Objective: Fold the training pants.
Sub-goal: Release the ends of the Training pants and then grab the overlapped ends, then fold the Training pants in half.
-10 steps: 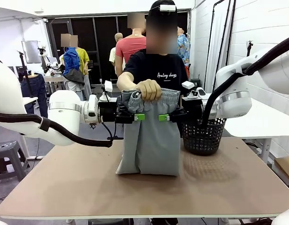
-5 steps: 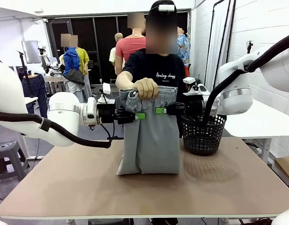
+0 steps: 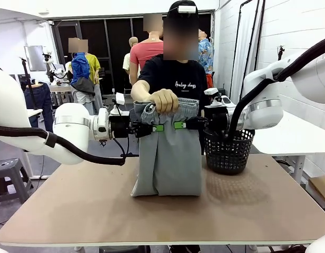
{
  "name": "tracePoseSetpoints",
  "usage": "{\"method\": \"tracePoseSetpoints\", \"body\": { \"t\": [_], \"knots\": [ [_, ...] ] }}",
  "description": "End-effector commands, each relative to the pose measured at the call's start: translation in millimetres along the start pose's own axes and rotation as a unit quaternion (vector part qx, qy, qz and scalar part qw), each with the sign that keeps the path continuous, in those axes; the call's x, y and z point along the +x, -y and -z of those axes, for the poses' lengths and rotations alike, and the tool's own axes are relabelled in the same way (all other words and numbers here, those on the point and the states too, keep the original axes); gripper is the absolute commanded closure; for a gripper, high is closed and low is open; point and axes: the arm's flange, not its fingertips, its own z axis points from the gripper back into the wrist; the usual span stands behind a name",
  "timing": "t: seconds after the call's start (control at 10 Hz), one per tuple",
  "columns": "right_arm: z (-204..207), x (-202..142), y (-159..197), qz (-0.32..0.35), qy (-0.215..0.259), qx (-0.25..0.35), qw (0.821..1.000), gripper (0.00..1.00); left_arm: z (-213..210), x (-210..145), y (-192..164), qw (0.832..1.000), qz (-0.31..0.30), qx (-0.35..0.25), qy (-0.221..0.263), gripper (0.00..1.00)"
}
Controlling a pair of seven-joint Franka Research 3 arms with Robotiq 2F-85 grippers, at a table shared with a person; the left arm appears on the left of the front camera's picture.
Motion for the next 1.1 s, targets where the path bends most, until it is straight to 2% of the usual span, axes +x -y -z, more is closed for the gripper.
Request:
{"method": "tracePoseSetpoints", "body": {
  "t": [0.0,0.1,0.2,0.3,1.0],
  "knots": [
    [0.8,3.2,6.7,0.004,-0.014,0.017,1.000,1.00,5.3,13.2,0.8,1.000,-0.012,0.000,-0.009,1.00],
    [1.5,3.1,7.9,0.000,-0.024,0.020,0.999,1.00,5.5,12.8,1.3,1.000,-0.017,-0.012,0.004,1.00],
    [5.8,7.8,11.8,-0.034,-0.045,0.022,0.998,1.00,3.8,9.7,-0.2,0.997,-0.057,-0.042,0.006,1.00],
    [-0.1,0.6,2.2,-0.003,-0.010,0.006,1.000,1.00,1.5,0.5,1.0,1.000,-0.009,0.000,-0.002,1.00],
    [-0.1,0.6,2.2,-0.003,-0.010,0.006,1.000,1.00,1.5,0.5,1.0,1.000,-0.009,0.000,-0.002,1.00]
  ]
}}
